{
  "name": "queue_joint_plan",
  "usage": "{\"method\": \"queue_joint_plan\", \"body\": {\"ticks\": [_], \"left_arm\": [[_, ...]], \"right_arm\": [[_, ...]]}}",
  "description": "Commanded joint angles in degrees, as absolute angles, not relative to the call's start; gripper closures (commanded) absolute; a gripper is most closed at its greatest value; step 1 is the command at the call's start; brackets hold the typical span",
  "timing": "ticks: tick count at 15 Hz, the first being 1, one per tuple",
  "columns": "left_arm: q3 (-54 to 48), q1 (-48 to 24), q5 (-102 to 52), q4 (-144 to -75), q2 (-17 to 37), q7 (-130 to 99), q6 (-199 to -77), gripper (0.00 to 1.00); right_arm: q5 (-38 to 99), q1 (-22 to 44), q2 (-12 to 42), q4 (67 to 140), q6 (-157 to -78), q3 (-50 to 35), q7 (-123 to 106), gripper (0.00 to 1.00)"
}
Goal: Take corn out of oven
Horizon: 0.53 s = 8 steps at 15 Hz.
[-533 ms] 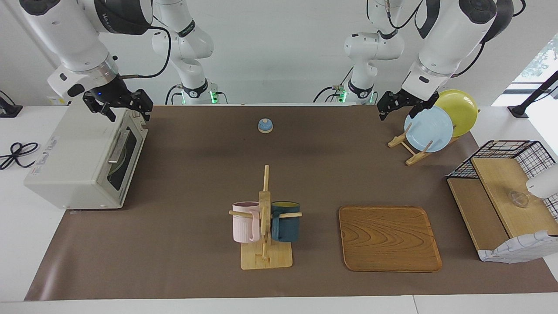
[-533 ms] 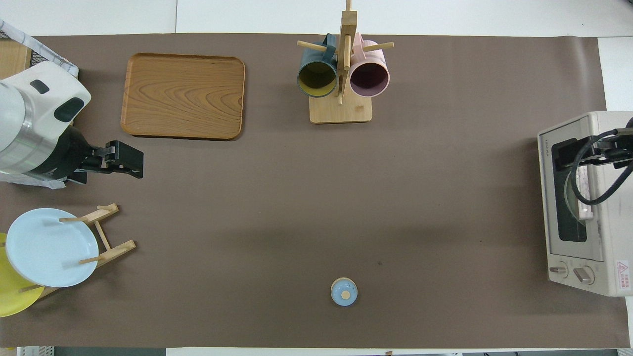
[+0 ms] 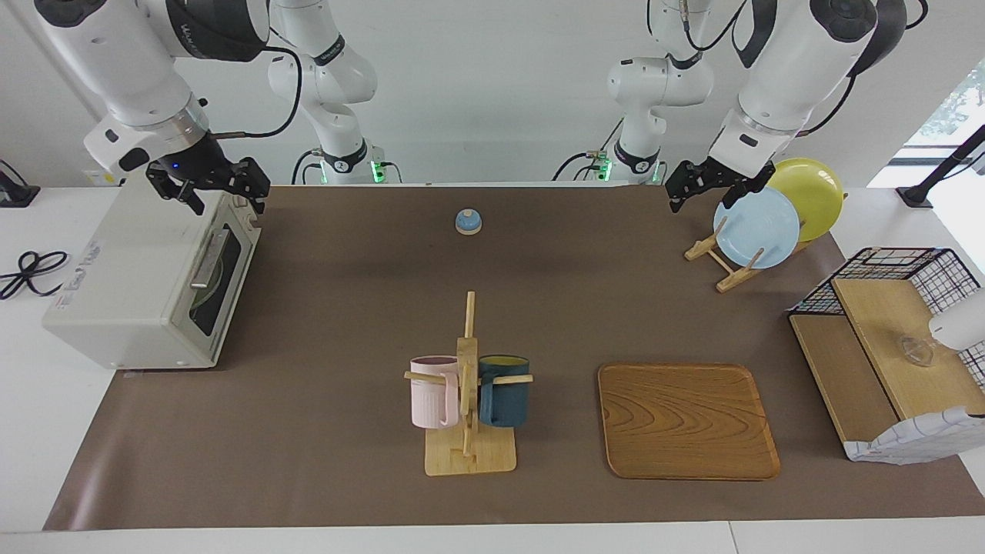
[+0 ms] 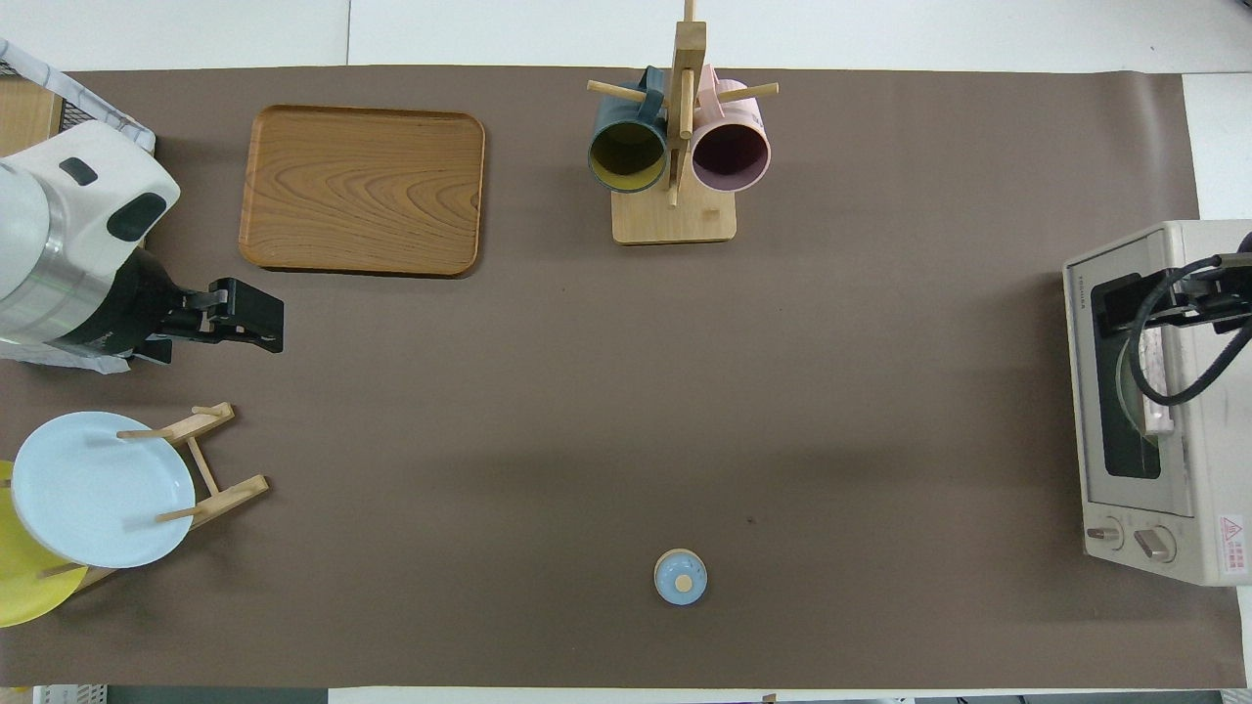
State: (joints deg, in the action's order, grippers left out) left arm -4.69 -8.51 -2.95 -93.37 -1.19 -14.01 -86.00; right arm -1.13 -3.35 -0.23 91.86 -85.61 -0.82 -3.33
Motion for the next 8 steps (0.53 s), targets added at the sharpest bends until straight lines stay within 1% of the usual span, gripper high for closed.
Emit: {"method": "queue_joint_plan", "body": {"ticks": [1, 2, 3, 4, 5, 8], "left_arm": [[-4.7, -8.2, -3.5, -93.2, -1.6, -13.8, -86.2, 0.00], [-4.7, -8.2, -3.5, -93.2, -1.6, -13.8, -86.2, 0.00], [-4.7, -8.2, -3.5, -93.2, -1.6, -13.8, -86.2, 0.00], [-4.6, -8.2, -3.5, -93.3, -1.6, -13.8, -86.2, 0.00], [-4.6, -8.2, -3.5, -93.2, -1.6, -13.8, -86.2, 0.00], [-4.7, -8.2, -3.5, -93.3, -1.6, -13.8, -86.2, 0.00]], "right_arm": [[-0.4, -4.3, -1.0, 93.7, -87.0, -1.1, -3.3, 0.00], [-0.4, -4.2, -1.1, 93.9, -87.2, -1.1, -3.4, 0.00], [-0.4, -4.0, -1.2, 94.1, -87.2, -1.1, -3.7, 0.30], [-0.4, -3.8, -1.2, 94.1, -87.2, -1.1, -4.3, 0.76], [-0.6, -3.6, -1.3, 94.2, -87.4, -1.1, -4.7, 1.00], [-0.7, -4.3, -2.1, 96.0, -88.8, -1.1, -4.3, 1.00]]}}
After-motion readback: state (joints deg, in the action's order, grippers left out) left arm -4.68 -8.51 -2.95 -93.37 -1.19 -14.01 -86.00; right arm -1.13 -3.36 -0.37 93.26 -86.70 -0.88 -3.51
